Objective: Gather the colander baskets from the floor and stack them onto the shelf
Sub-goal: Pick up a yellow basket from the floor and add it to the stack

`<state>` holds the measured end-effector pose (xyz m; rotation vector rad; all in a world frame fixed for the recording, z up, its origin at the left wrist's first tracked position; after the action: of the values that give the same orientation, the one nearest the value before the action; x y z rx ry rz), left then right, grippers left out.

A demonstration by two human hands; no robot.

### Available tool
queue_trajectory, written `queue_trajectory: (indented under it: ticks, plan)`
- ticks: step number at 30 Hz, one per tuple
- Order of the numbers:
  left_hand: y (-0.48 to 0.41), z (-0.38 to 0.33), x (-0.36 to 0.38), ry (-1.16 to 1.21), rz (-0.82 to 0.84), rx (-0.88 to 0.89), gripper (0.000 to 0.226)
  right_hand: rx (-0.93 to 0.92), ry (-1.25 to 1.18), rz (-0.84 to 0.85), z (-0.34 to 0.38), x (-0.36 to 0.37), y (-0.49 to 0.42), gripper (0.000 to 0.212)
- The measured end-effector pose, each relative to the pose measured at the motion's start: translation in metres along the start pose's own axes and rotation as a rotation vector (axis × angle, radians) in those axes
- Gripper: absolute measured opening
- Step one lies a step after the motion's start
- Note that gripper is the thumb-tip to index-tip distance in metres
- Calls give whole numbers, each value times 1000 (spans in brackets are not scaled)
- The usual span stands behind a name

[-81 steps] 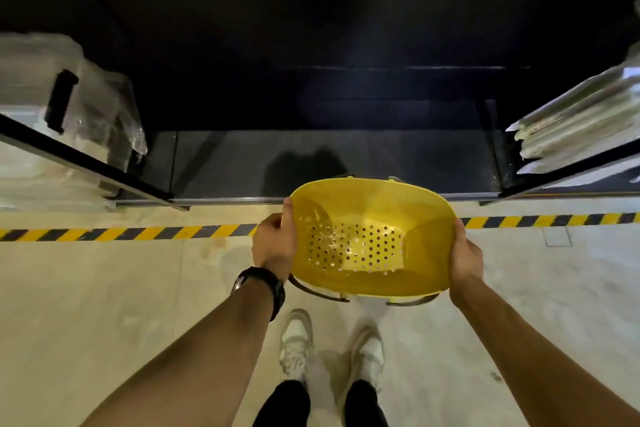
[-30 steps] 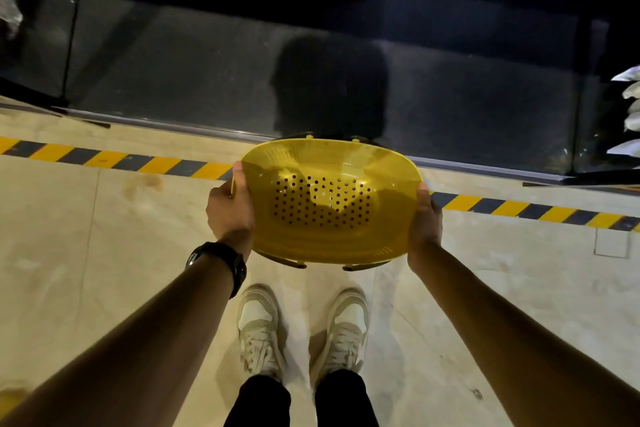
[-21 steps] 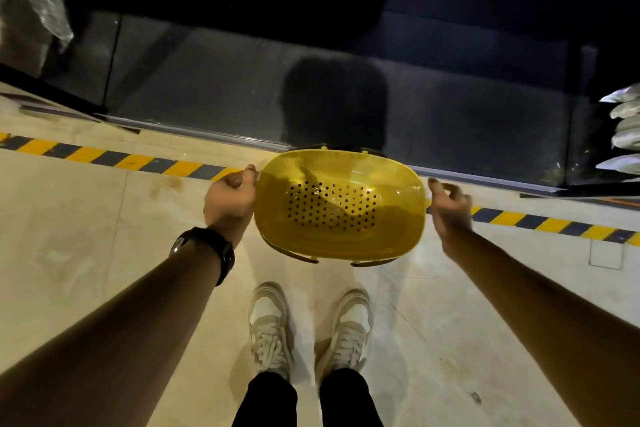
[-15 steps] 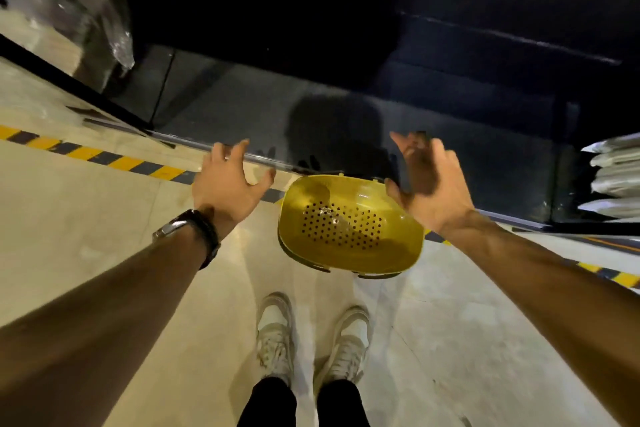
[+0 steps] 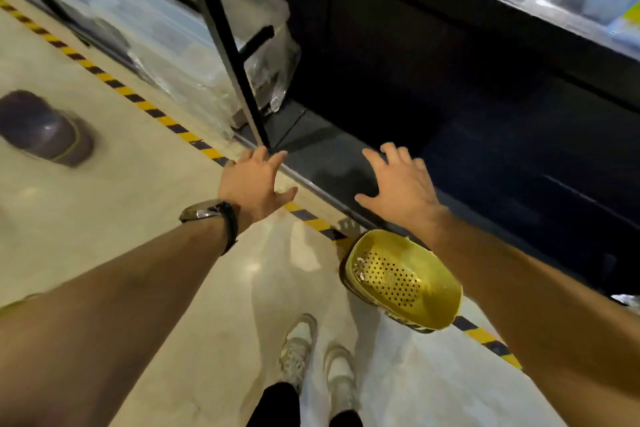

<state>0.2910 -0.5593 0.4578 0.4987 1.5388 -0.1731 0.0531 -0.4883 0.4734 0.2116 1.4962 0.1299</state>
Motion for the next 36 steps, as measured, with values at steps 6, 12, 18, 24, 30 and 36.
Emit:
queue_trajectory:
  ticks: [6, 12, 18, 24, 30, 36]
  plan:
    - [54, 51, -16, 13, -5, -181, 71, -133, 5, -20, 70, 5, -17, 85]
    - [122, 109, -31, 98, -145, -350, 67, -316, 77, -29, 147, -5, -21, 87]
    - [211, 217, -33, 65, -168, -527, 70, -577, 78, 6, 295, -16, -30, 87]
    - [319, 324, -24, 92, -106, -744, 74, -801, 52, 90, 461, -6, -19, 88]
    - [413, 408, -25, 131, -109, -1001, 78, -951, 50, 109, 599, -8, -3, 88]
    - [457, 450, -24, 184, -120, -1211, 79, -1092, 89, 119, 695, -19, -7, 91]
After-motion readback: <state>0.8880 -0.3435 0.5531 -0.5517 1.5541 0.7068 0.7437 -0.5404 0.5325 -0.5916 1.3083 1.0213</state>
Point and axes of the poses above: each hand's wrist, its own y-axis away from the middle knuckle, its own x-axis out of the palm, z = x × y, the point moved 1 cm from there along -y, towards the middle knuckle
